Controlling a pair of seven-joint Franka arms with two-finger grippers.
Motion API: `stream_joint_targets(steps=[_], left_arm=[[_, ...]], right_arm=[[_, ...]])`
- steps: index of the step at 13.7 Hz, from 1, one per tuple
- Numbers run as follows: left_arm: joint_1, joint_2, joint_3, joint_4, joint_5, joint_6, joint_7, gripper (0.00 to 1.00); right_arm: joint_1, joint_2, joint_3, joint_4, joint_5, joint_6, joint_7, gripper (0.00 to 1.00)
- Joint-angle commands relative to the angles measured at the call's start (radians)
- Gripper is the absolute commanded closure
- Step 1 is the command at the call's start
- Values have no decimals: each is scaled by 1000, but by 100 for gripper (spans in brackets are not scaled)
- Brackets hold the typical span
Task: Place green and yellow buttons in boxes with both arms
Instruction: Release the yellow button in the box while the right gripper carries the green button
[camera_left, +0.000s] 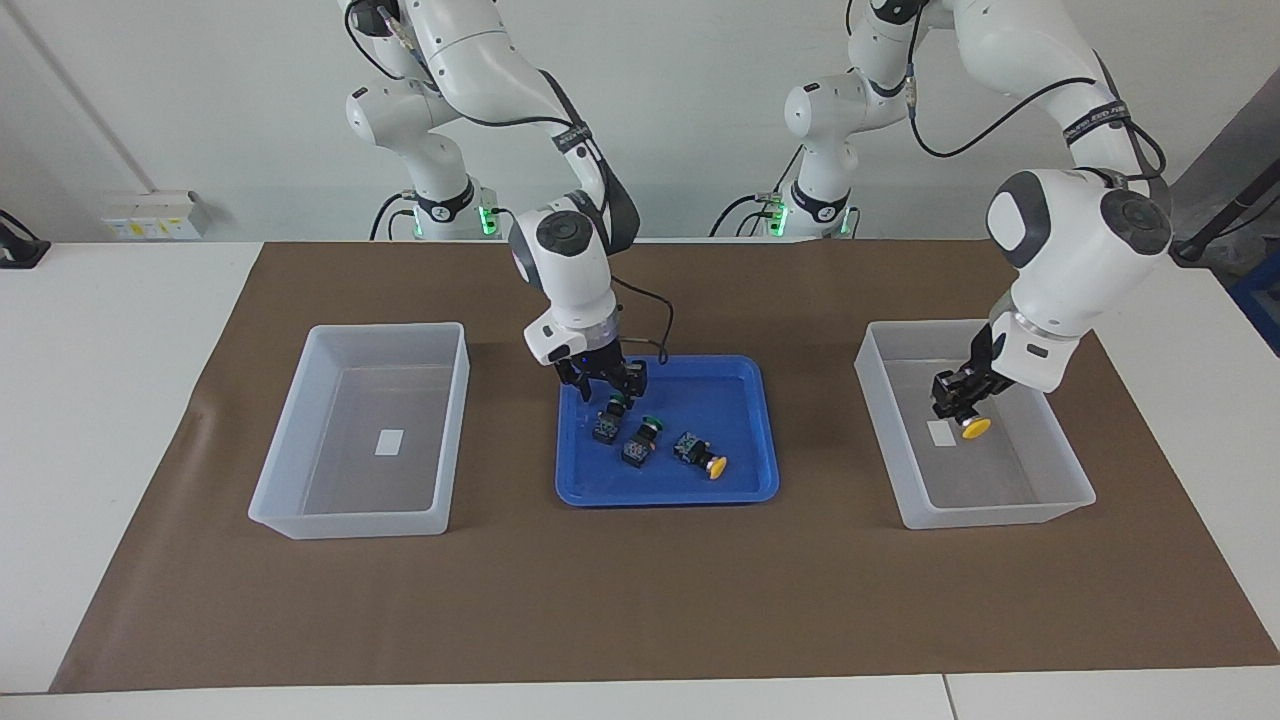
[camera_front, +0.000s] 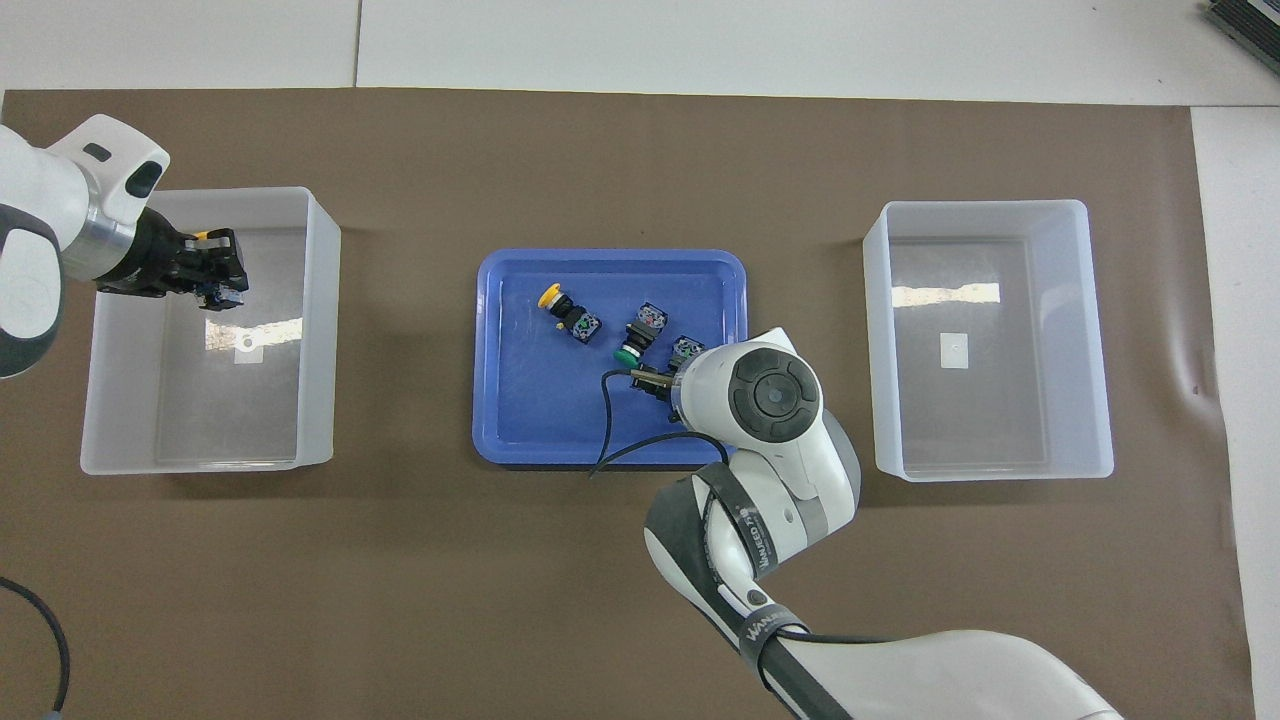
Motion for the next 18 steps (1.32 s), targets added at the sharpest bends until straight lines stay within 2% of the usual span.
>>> stream_joint_targets(steps=[1, 2, 3, 4, 6, 8, 10, 12, 13, 15, 18], left_arm=[[52, -53, -7, -197, 5, 203, 107, 100], [56, -45, -7, -235, 5, 260, 120, 100], [51, -37, -7, -249, 5, 293, 118, 92], [45, -30, -7, -259, 5, 310, 120, 64], [45, -19, -7, -278, 6, 341, 120, 0], [42, -16, -7, -258, 6, 316, 118, 0], [31, 4, -10, -156, 3, 200, 103, 0], [-37, 27, -8, -41, 2, 83, -11, 0], [-71, 36, -8, -7, 2, 65, -102, 0], [-162, 39, -8, 0, 2, 80, -295, 0], [-297, 39, -8, -52, 0, 197, -594, 0]], right_arm=[[3, 15, -3, -6, 13, 29, 3, 45], [3, 14, -3, -6, 12, 24, 0, 67], [0, 14, -3, -4, 12, 22, -2, 83], [-3, 15, -3, -1, 9, 16, -2, 100], [-5, 14, -3, 16, 10, -7, 8, 100], [-8, -14, -11, 71, 10, -117, 11, 100], [-40, -78, -17, 140, 10, -239, 8, 100], [-78, -143, -17, 174, -7, -327, -12, 100], [-103, -163, -19, 181, -10, -361, -67, 100], [-193, -193, -19, 180, -36, -402, -249, 100], [-366, -209, -17, 169, -41, -445, -612, 100]])
